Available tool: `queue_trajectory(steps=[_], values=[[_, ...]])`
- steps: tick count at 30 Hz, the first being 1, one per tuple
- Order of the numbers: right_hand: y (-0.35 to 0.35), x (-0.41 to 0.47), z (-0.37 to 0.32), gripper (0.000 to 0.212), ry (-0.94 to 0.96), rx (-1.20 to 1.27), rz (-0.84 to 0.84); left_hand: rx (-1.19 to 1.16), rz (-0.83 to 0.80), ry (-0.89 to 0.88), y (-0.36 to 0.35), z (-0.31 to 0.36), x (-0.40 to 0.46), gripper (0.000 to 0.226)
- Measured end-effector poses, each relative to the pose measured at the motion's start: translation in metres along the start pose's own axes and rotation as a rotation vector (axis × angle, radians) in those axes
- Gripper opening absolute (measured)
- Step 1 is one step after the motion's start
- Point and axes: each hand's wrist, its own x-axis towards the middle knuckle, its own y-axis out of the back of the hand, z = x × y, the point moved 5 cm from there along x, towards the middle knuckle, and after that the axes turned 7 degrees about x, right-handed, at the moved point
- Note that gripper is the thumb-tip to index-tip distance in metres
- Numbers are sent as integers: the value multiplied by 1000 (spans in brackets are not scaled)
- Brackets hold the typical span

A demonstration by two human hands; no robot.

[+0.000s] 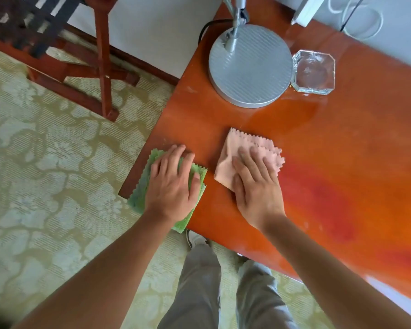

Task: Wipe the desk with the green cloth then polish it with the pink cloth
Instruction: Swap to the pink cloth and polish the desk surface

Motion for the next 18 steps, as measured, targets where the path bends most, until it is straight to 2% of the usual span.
queue_trajectory(steps=[3, 6, 9, 12, 18], values=[[15, -44, 13, 41, -50, -10, 32, 23, -5, -6, 0, 1, 0, 45], [21, -33, 12, 45, -82, -4, 29, 48, 41, -7, 3, 5, 1, 41], [7, -8, 9, 54, -186, -38, -70, 23, 135, -52, 5, 18, 8, 35], [-9, -6, 13, 60, -221, -133, -119, 16, 139, -69, 1, 29, 16, 34], [-11, -4, 15, 59, -187, -135, -32, 4, 127, -124, -10, 32, 15, 38]])
